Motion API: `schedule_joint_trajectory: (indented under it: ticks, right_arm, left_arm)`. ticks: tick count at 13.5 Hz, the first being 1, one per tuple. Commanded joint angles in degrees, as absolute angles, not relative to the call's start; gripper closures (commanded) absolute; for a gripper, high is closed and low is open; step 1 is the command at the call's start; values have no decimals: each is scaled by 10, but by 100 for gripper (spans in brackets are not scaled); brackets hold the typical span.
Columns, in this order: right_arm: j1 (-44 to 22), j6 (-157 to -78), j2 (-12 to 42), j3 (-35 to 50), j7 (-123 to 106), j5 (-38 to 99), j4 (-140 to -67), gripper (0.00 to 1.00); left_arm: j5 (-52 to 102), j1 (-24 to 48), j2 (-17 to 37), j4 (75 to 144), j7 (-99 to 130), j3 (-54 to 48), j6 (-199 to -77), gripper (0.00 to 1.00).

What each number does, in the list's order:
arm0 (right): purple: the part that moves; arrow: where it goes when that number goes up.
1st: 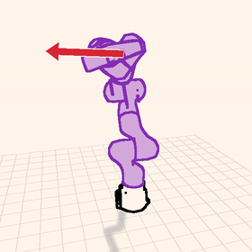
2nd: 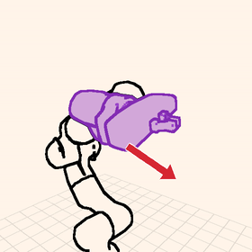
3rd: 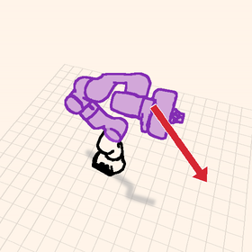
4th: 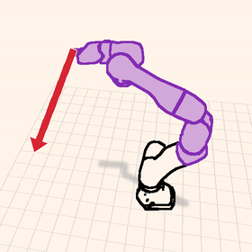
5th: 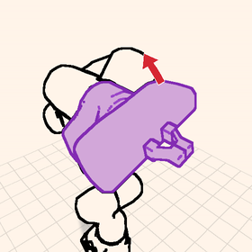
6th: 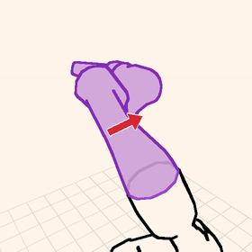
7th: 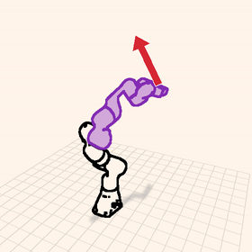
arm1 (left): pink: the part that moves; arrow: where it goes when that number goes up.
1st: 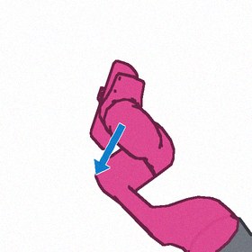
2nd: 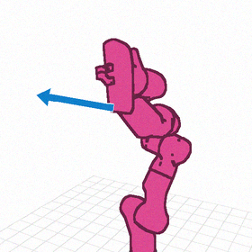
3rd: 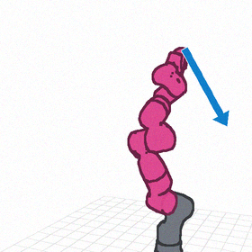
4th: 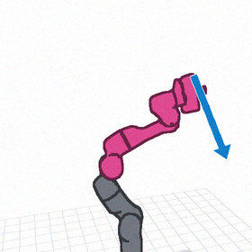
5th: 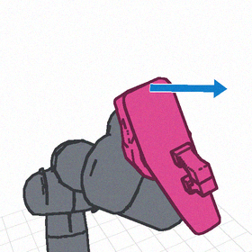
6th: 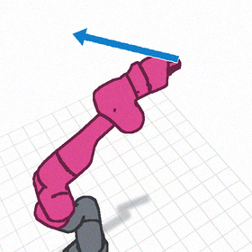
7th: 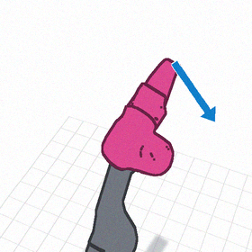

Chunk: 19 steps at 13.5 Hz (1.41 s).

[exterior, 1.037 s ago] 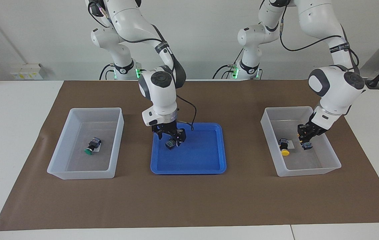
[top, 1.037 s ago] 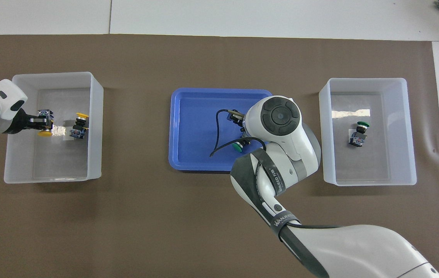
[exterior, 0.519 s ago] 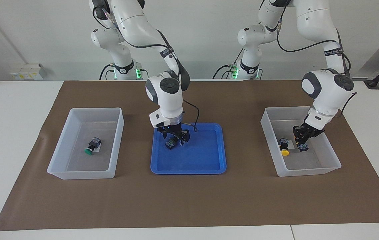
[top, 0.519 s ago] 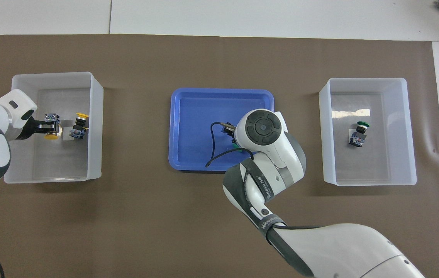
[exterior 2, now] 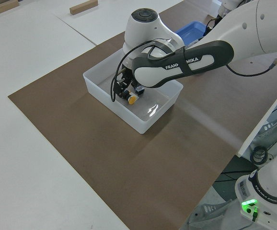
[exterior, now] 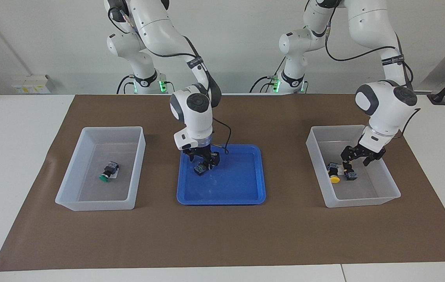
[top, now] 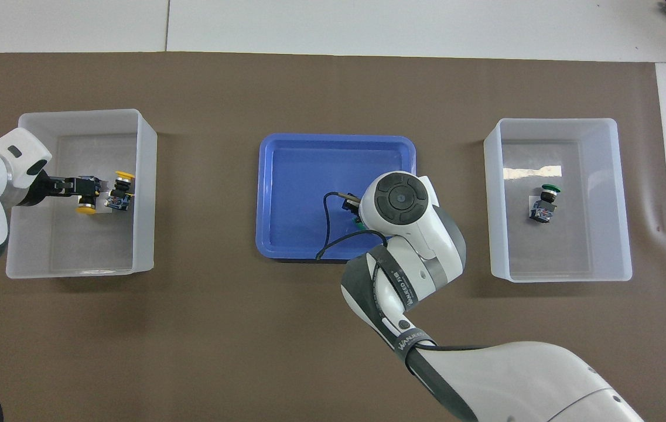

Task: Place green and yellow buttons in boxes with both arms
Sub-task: 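Release the yellow button in the bin while the right gripper grasps the green button, then carry the green button into the right bin and open the right gripper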

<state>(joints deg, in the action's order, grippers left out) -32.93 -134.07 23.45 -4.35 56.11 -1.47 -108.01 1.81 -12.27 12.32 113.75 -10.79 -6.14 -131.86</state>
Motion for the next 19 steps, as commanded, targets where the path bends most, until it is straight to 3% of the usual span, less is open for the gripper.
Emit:
schedule_joint_trajectory:
  ticks: [1, 6, 9, 14, 17, 19]
  right_arm:
    - [-330, -1326, 203, -44, 566, -11, -1096, 100]
    - [-325, -1308, 184, -44, 567, -4, -1092, 100]
    - [-299, -1253, 124, -45, 542, -4, -1085, 100]
    - [-157, -1157, 42, -49, 295, -12, -1081, 100]
    - [-48, -1159, 38, -48, 100, -12, -1096, 100]
    - [1, -1183, 42, -48, 37, -11, -1130, 100]
  left_arm:
    - [23, -119, 162, 1005, -117, -59, -1192, 4]
    - [22, -117, 172, 927, -113, -60, -1123, 0]
    - [24, -96, 173, 916, -111, -60, -1102, 0]
    - [25, -91, 180, 890, -101, -61, -1079, 0]
    - [24, -50, 203, 818, 6, -62, -1019, 0]
    - [18, -30, 203, 821, 33, -62, -1022, 0]
